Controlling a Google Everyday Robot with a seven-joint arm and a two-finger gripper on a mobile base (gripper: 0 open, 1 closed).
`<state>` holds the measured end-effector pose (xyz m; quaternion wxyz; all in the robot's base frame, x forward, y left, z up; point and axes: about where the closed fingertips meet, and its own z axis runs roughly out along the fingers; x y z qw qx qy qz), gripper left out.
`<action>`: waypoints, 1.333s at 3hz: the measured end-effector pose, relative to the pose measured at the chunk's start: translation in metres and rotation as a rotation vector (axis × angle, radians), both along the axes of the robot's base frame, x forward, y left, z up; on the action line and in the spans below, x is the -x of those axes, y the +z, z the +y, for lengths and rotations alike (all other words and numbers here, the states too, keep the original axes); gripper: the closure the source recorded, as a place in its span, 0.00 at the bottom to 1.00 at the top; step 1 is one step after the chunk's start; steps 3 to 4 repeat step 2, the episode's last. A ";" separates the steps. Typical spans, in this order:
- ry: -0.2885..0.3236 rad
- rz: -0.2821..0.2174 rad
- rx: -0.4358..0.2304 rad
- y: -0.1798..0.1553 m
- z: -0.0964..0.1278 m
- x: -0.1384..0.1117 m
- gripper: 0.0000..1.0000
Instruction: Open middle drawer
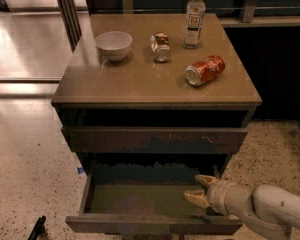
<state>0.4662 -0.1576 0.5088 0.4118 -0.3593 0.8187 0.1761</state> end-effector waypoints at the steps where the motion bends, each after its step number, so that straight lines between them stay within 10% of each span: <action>1: 0.000 0.000 0.000 0.000 0.000 0.000 0.00; 4: 0.000 0.000 0.000 0.000 0.000 0.000 0.00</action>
Offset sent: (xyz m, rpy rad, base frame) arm 0.0000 0.0000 0.0000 0.0000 0.0000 0.0000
